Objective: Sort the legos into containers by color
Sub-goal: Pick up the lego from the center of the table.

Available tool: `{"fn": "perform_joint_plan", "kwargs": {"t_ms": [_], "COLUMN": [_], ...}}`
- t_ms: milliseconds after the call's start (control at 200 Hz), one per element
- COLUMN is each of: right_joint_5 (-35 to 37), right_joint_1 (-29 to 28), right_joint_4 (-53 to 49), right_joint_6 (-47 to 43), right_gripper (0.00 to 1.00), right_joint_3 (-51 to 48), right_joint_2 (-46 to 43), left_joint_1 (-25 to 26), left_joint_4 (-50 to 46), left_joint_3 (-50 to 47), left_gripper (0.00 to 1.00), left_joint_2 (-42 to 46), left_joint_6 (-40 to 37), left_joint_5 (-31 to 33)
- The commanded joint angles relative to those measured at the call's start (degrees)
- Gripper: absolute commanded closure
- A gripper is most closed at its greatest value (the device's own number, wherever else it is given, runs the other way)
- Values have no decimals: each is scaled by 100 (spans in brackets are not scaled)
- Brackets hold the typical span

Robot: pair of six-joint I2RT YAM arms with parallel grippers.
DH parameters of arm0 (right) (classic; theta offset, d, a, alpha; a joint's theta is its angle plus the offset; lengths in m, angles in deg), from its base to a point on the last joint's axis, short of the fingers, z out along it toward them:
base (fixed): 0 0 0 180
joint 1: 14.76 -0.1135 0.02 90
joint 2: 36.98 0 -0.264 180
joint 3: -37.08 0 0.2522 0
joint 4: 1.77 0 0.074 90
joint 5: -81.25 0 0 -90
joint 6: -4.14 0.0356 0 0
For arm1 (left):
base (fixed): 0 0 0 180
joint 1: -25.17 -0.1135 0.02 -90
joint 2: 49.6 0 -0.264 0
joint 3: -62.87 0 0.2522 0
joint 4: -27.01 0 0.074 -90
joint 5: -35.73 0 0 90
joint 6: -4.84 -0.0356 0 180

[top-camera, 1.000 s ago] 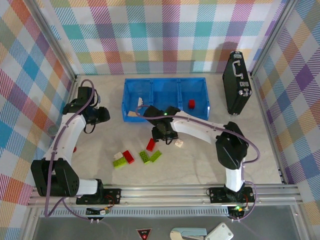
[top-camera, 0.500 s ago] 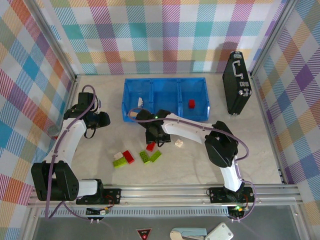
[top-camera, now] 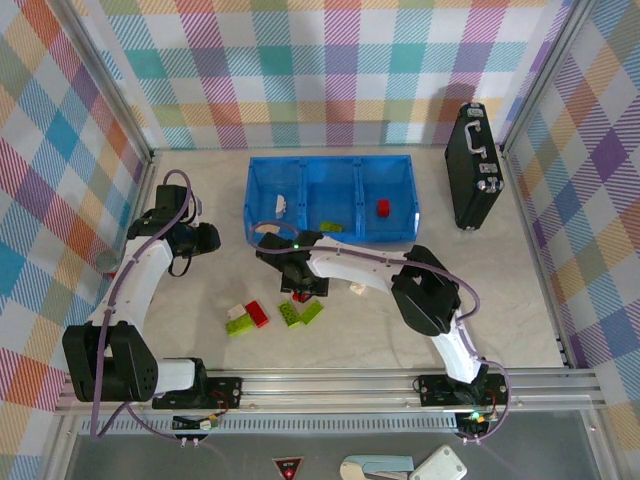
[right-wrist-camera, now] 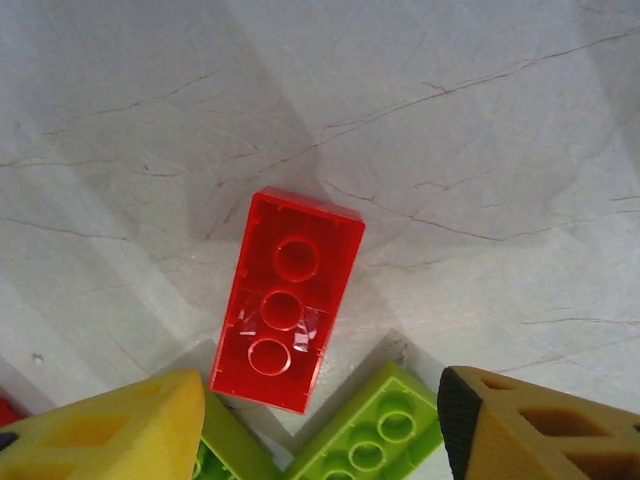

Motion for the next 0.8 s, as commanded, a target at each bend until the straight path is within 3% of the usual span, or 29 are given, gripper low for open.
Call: {"fn": "perform_joint_plan", "kwargs": {"t_ms": [0, 795], "right_joint_5": [184, 170], "right_joint_1": [-54, -75], "right_joint_4": [-156, -148], "right_joint_6": [456, 668], "right_gripper": [37, 44], "right_joint_3": [222, 656], "right_joint_2": [210, 971], "left_joint_1": [-79, -85], "left_joint_4": [10, -20], "left_joint_3": [-75, -76], "left_gripper": [63, 63], "left_joint_2": [115, 85], "left_joint_6": [-67, -75], "left_joint_5": [-86, -87]}}
